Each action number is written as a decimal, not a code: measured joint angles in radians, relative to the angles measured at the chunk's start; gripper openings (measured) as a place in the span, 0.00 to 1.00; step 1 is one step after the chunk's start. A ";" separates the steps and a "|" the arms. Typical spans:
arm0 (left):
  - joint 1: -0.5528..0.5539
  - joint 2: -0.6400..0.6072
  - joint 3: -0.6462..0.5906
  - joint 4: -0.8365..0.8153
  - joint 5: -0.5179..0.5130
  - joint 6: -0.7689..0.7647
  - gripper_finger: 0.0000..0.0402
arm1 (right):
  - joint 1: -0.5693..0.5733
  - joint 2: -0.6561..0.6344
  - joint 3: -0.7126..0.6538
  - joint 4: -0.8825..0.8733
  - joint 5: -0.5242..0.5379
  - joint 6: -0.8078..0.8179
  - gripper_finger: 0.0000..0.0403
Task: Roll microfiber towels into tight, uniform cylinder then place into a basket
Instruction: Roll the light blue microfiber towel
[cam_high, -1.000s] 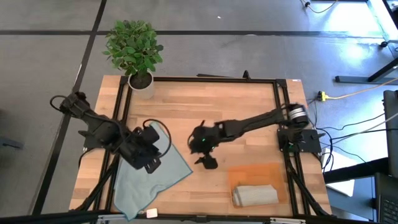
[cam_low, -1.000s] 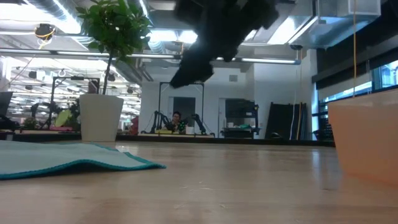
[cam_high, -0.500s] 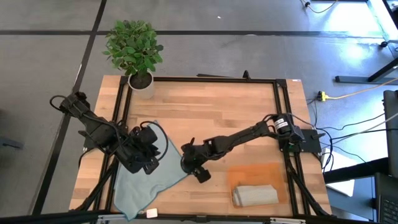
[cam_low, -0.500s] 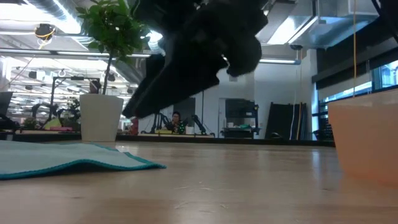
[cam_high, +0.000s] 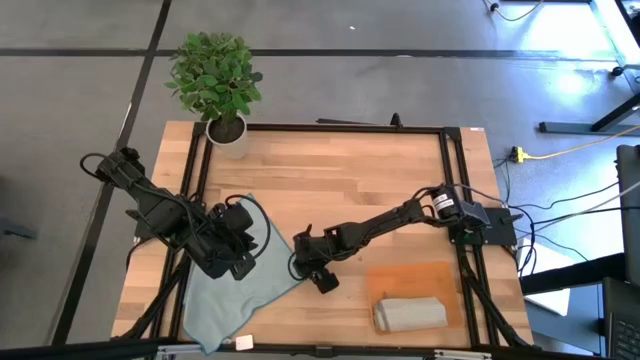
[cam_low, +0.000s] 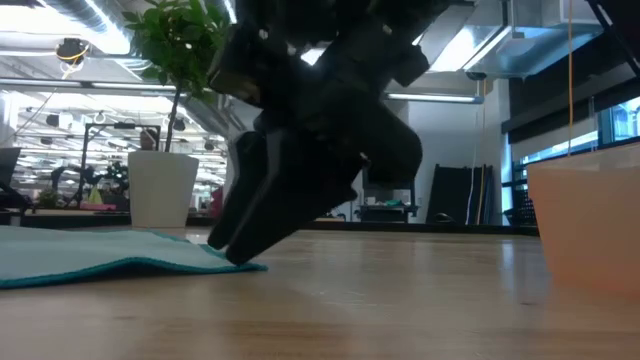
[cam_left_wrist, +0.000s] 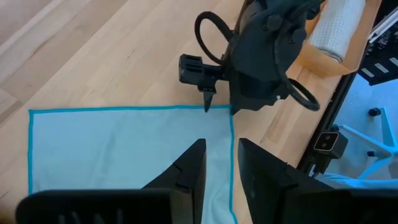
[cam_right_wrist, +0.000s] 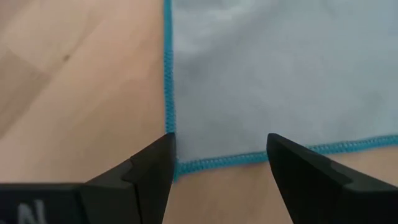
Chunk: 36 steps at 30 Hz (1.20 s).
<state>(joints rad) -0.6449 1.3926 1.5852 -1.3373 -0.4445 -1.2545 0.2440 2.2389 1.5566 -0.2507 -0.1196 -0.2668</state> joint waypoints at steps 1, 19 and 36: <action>0.000 0.000 0.000 0.000 0.000 0.000 0.21 | 0.000 0.002 0.000 -0.005 0.007 0.000 0.62; 0.000 0.000 0.000 0.000 0.000 0.000 0.21 | -0.014 0.015 0.003 -0.062 0.020 0.027 0.11; 0.000 0.029 0.000 0.004 -0.025 0.035 0.21 | -0.236 -0.072 -0.005 -0.344 -0.074 0.049 0.01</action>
<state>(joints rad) -0.6447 1.4213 1.5852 -1.3335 -0.4694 -1.2198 0.0077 2.1664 1.5513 -0.5946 -0.1938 -0.2179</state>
